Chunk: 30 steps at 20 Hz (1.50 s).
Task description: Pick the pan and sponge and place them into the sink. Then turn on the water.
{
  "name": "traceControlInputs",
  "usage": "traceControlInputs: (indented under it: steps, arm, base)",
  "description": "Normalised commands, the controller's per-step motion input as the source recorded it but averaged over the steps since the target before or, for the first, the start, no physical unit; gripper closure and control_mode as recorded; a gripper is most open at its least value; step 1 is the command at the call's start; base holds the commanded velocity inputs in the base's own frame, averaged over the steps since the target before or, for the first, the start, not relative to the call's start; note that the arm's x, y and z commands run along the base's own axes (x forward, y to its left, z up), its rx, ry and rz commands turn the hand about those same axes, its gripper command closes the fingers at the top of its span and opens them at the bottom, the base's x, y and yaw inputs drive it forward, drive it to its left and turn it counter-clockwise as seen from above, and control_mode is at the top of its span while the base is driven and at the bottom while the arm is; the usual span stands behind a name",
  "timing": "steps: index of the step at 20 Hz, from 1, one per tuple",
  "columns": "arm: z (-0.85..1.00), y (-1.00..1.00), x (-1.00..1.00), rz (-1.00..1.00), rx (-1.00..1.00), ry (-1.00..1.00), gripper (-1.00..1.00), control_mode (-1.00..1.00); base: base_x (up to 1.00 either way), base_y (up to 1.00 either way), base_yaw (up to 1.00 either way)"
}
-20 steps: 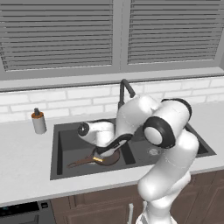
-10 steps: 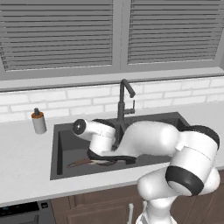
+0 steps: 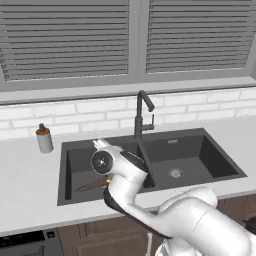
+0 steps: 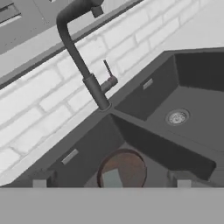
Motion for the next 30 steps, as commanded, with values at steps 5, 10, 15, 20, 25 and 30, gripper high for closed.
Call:
traceControlInputs:
  steps: [5,10,15,20,25,30]
  arm:
    - [0.82,-0.49,-0.69,0.0,0.41,-0.05,-1.0,-1.0]
    - [0.68,-0.65,-0.55,0.0,0.43,0.0,-1.0,-1.0]
    - [0.43,-0.68,-0.39,0.0,0.41,-0.07,-1.0,-1.0]
    - [0.18,-0.78,-0.35,0.0,0.45,-0.05,-1.0,-1.0]
    - [-0.01,-0.63,-0.07,-0.1,0.33,-0.05,-1.0,-1.0]
    - [-0.13,-0.61,0.0,-0.2,0.23,-0.05,-1.0,-1.0]
  base:
    - [0.0,0.0,0.0]
    - [0.0,0.0,0.0]
    - [0.0,0.0,0.0]
    - [0.0,0.0,0.0]
    - [0.0,0.0,0.0]
    - [0.0,0.0,0.0]
